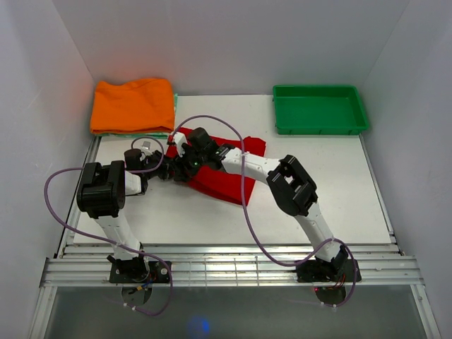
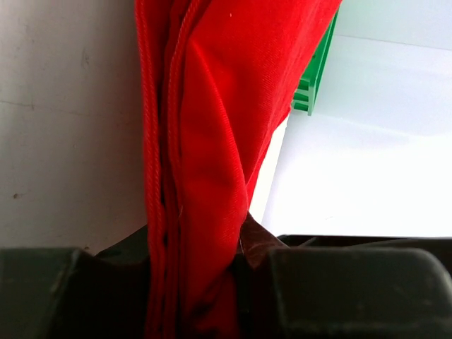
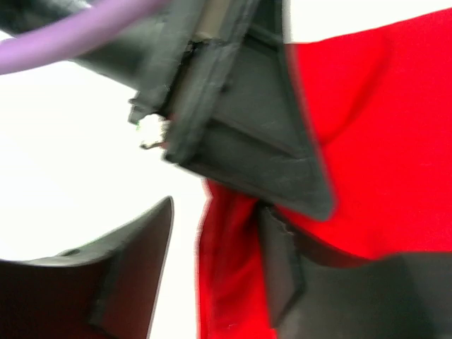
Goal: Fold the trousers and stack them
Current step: Neatly place the folded trousers to the corner
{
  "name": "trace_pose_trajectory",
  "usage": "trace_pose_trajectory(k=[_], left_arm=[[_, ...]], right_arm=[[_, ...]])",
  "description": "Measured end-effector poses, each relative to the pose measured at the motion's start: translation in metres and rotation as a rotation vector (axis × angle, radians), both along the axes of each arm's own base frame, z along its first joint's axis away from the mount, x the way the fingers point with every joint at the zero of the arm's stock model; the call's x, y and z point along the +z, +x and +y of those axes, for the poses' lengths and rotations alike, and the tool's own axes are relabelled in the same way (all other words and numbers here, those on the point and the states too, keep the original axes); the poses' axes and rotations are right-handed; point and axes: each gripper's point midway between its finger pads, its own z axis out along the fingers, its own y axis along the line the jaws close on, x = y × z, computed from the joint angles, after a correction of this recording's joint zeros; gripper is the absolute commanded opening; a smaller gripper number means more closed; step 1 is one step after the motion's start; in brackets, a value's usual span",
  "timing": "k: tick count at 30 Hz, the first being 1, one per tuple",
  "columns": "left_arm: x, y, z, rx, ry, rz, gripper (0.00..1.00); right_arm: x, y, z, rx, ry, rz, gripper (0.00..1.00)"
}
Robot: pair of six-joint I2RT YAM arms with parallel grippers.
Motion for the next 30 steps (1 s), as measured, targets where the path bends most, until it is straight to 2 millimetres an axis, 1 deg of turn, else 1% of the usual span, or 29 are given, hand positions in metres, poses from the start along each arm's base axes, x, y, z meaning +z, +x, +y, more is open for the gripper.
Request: trace_pose_trajectory(k=[1,2,4,5,6,7,8,10,12,14,16,18,21,23,25,28,30], left_arm=[[0.000,0.001,0.000,0.001,0.001,-0.004,0.00],[0.001,0.001,0.000,0.000,0.001,-0.009,0.00],[0.003,0.001,-0.001,-0.007,0.001,-0.022,0.00],[0.004,0.001,-0.002,-0.009,0.002,-0.028,0.00],[0.005,0.002,-0.002,-0.012,0.005,-0.037,0.00],[0.006,0.002,-0.002,-0.014,0.010,-0.047,0.00],[0.009,0.003,-0.003,-0.019,0.016,-0.060,0.00],[0.016,0.006,-0.005,-0.034,0.036,-0.102,0.00],[0.027,0.014,-0.009,-0.057,0.073,-0.166,0.00],[0.041,0.027,-0.018,-0.088,0.135,-0.248,0.00],[0.057,0.042,-0.031,-0.116,0.205,-0.335,0.00],[0.075,0.058,-0.044,-0.132,0.273,-0.421,0.00],[0.105,0.082,-0.059,-0.136,0.355,-0.533,0.00],[0.124,0.097,-0.062,-0.123,0.399,-0.594,0.00],[0.145,0.116,-0.060,-0.094,0.449,-0.658,0.00],[0.172,0.145,-0.053,-0.042,0.517,-0.747,0.00],[0.186,0.162,-0.049,-0.011,0.557,-0.789,0.00]], right_arm=[[0.002,-0.005,0.000,0.020,0.001,0.002,0.71],[0.003,-0.010,-0.002,0.037,-0.006,-0.001,0.78],[0.010,-0.019,-0.009,0.064,-0.014,-0.014,0.84],[0.013,-0.024,-0.016,0.076,-0.022,-0.019,0.88],[0.019,-0.031,-0.025,0.086,-0.030,-0.018,0.91],[0.026,-0.038,-0.035,0.098,-0.034,-0.016,0.93],[0.034,-0.044,-0.047,0.108,-0.033,-0.017,0.98],[0.055,-0.052,-0.077,0.109,-0.025,-0.020,0.91],[0.077,-0.047,-0.110,0.077,-0.010,-0.040,0.90],[0.097,-0.031,-0.143,0.017,0.007,-0.077,0.90],[0.106,-0.013,-0.176,-0.053,0.006,-0.111,0.90],[0.102,-0.001,-0.205,-0.115,-0.017,-0.117,0.90],[0.084,0.008,-0.242,-0.190,-0.076,-0.099,0.90],[0.076,0.009,-0.256,-0.213,-0.104,-0.085,0.90],[0.071,0.008,-0.268,-0.234,-0.123,-0.073,0.90],[0.072,0.007,-0.279,-0.253,-0.132,-0.077,0.90],[0.077,0.005,-0.283,-0.259,-0.129,-0.090,0.90]])
